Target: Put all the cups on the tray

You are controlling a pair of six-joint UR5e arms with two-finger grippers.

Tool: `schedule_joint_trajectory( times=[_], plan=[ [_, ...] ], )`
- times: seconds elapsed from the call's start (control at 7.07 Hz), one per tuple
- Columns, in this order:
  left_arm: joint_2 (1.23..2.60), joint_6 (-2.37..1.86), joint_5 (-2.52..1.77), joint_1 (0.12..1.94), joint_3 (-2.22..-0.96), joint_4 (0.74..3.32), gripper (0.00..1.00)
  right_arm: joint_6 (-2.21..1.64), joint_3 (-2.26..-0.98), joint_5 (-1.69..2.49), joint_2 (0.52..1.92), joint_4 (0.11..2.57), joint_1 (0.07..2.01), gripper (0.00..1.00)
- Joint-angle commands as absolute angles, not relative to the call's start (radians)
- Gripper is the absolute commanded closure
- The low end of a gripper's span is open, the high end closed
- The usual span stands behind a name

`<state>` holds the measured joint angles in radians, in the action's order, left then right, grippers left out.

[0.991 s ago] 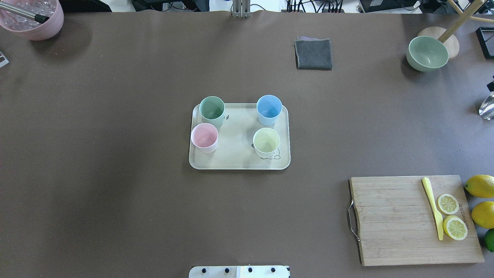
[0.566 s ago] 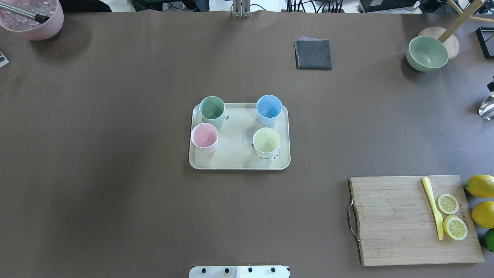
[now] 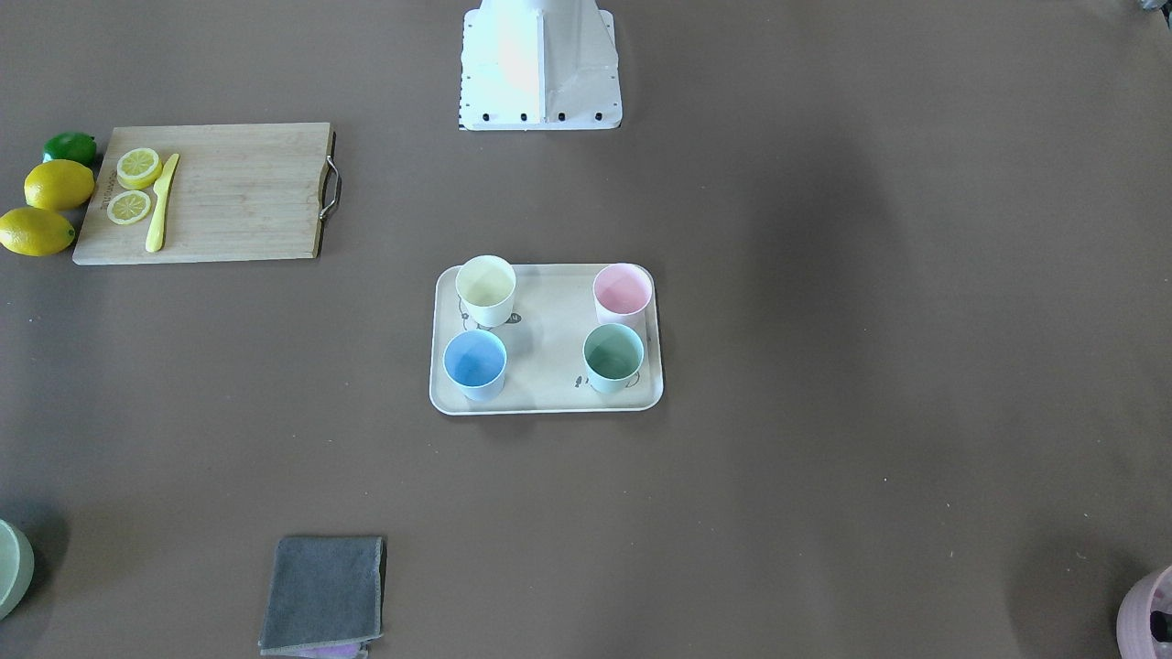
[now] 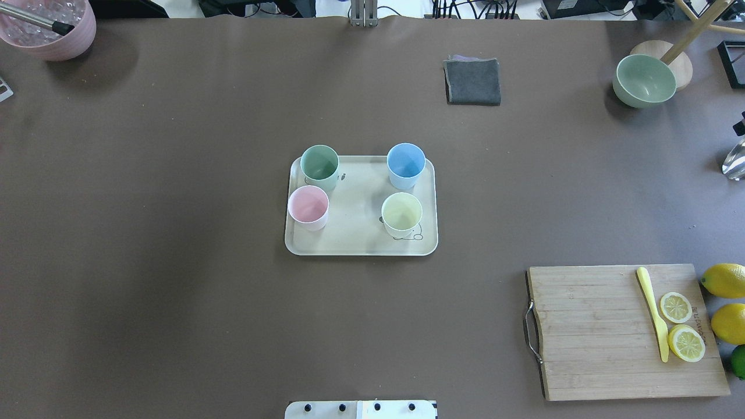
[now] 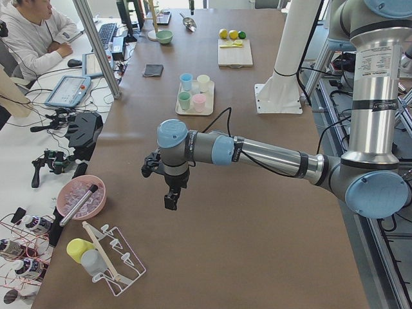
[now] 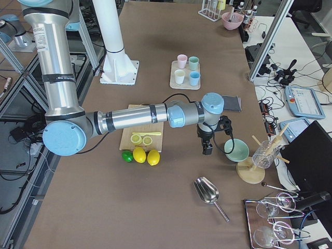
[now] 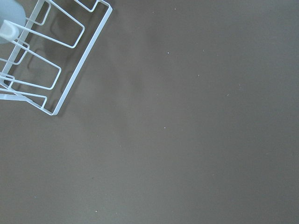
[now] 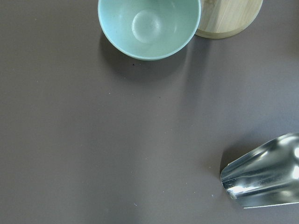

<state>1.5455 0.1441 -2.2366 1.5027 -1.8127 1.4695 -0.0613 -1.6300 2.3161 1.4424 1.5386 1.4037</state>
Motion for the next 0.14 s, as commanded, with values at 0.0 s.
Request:
schedule_joint_trajectory(
  times=[0.0],
  plan=[
    [1.545,0.144,-2.237,1.503,-1.819,1.471,0.02,-0.061,-1.629,2.316,1.442,1.539,1.404,0.0]
  ],
)
